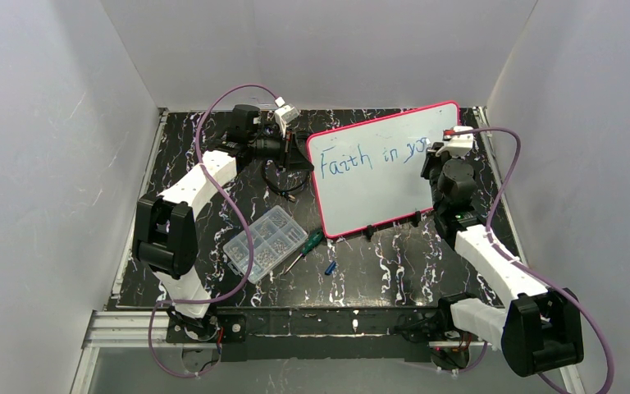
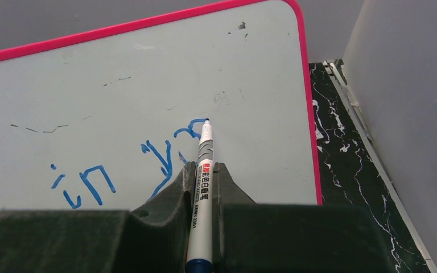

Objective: Write a sentence on the whiteboard

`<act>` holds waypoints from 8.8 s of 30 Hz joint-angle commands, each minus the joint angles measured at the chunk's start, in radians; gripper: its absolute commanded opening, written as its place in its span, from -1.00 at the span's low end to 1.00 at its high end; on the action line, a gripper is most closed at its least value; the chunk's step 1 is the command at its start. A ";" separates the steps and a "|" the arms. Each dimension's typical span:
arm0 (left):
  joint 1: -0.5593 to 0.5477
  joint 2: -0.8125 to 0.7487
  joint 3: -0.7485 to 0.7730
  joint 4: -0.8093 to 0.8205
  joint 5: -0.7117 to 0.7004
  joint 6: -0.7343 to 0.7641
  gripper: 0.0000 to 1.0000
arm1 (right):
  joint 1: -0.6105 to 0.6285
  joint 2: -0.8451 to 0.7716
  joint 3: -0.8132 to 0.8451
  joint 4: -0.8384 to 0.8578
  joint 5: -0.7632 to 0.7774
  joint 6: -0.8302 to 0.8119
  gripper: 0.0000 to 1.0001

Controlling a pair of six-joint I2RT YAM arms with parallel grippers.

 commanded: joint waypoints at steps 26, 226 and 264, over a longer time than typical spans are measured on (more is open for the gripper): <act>-0.010 -0.055 0.017 -0.020 0.038 0.022 -1.00 | -0.005 -0.036 0.010 -0.026 0.013 0.013 -0.97; -0.011 -0.068 0.020 -0.029 0.026 0.024 -1.00 | -0.150 0.035 0.115 -0.075 0.039 0.058 -0.97; -0.012 -0.062 0.027 -0.058 0.012 0.025 -1.00 | 0.165 -0.213 -0.099 -0.096 -0.488 0.388 -0.97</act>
